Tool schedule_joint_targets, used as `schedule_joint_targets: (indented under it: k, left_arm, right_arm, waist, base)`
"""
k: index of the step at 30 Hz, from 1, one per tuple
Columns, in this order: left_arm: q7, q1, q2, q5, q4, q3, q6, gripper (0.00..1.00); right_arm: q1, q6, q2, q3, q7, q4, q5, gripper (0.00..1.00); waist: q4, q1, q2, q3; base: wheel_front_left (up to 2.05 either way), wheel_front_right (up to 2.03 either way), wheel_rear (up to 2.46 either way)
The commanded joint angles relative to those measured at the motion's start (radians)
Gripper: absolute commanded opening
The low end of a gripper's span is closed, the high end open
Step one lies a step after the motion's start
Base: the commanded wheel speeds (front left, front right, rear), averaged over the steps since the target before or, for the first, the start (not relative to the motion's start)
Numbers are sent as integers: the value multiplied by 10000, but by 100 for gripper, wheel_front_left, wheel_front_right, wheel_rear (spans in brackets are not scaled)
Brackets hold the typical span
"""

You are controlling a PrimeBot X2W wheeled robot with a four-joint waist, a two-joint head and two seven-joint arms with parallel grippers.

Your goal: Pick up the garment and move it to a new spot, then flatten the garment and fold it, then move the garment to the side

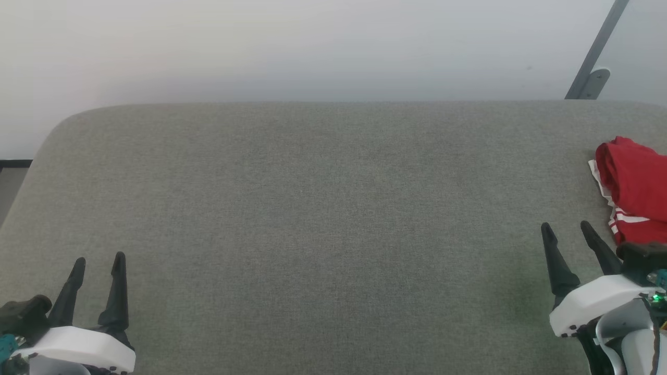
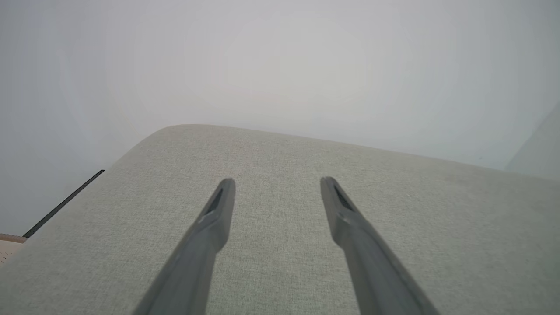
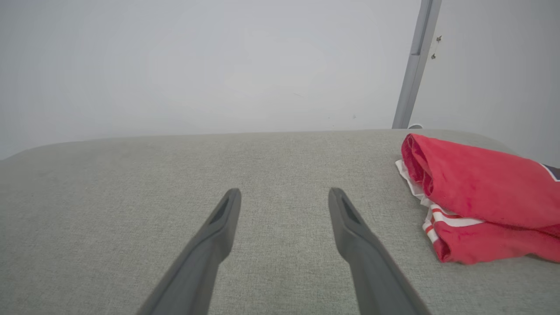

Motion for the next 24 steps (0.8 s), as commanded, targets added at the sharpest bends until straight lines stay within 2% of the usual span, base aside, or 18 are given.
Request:
schedule_joint_targets:
  k: [1,24]
  left_arm:
    - [-38,93,-8,11,-51,-6,-14,100]
    - [-38,125,-89,111,-267,-29,-14,100]
  right_arm:
    - [142,2,71,-68,72,-157,-117,100]
    - [489,2,328,-311,411,-868,-258,100]
  waist:
    - [10,0,0,-1]
    - [30,0,0,57]
  base:
    - [0,0,0]
    - [0,0,0]
